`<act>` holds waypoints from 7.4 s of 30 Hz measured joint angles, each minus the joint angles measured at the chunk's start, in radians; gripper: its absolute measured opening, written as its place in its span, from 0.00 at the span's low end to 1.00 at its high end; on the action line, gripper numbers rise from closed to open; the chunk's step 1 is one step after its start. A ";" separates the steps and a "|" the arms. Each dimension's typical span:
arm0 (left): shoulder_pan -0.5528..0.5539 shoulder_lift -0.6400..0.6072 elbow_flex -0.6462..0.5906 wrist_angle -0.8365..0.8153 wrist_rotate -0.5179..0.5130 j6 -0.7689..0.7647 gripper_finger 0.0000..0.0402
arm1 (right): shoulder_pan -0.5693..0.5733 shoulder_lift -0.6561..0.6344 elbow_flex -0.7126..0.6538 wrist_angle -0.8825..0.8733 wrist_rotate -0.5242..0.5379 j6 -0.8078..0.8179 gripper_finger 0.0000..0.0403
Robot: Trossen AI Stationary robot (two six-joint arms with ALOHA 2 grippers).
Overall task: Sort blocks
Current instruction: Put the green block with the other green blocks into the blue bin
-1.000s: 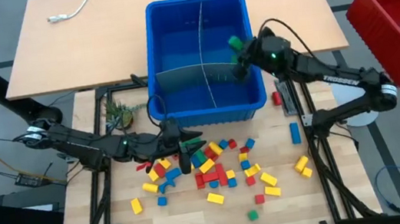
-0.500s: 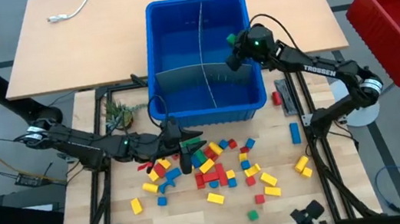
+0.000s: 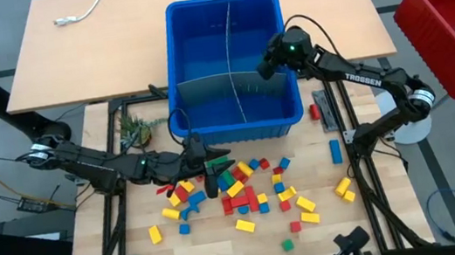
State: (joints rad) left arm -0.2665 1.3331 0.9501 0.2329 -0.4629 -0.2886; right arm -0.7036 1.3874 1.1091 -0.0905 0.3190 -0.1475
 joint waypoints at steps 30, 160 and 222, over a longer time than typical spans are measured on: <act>0.000 0.000 0.000 0.001 0.000 0.096 0.41 | 0.776 -0.231 0.001 -0.109 -0.442 0.336 0.52; -0.001 0.000 0.000 0.064 -0.049 0.058 0.41 | 0.106 -0.187 0.000 -0.159 -0.101 -0.040 0.31; 0.154 0.116 0.000 -0.343 0.221 0.185 0.41 | 0.402 -0.339 0.000 -0.161 -0.413 0.026 0.51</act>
State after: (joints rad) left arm -0.1120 1.4487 0.9497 -0.1105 -0.2416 -0.1032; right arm -0.3019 1.0485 1.1095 -0.2516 -0.0944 -0.1219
